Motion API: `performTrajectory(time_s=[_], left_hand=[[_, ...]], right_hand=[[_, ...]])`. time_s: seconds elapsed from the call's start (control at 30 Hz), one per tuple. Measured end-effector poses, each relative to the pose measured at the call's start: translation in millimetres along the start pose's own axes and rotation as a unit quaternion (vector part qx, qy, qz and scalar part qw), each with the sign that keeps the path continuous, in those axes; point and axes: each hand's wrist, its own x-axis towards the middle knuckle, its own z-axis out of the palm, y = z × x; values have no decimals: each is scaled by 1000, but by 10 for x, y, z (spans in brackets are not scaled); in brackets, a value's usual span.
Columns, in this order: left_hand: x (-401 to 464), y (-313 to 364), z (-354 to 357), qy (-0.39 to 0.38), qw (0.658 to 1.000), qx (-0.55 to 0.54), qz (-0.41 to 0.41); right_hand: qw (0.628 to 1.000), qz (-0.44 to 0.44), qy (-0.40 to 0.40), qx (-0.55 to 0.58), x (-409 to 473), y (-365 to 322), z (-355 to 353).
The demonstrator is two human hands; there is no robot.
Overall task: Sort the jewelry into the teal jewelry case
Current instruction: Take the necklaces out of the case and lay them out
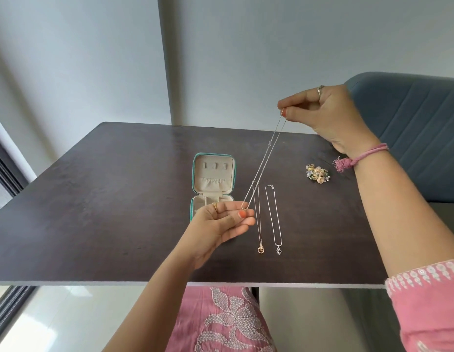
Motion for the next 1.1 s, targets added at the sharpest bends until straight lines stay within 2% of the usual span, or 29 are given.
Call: performTrajectory(time_s=[0.1,0.33,0.73,1.1], left_hand=[[-38,-81,98,-1,999,-34,-9],[-114,-356,408,36,997,-60,-20],[-25,-652,821,96,989,113,11],[170,-902,1047,106,943,316,4]], right_hand=[[999,33,-23,32,31,36,9],[990,125,-60,26,54,265,-73],[969,209,-128,-26,-6,1000,-204],[948,239,-187,-94,-159,1765,-26]])
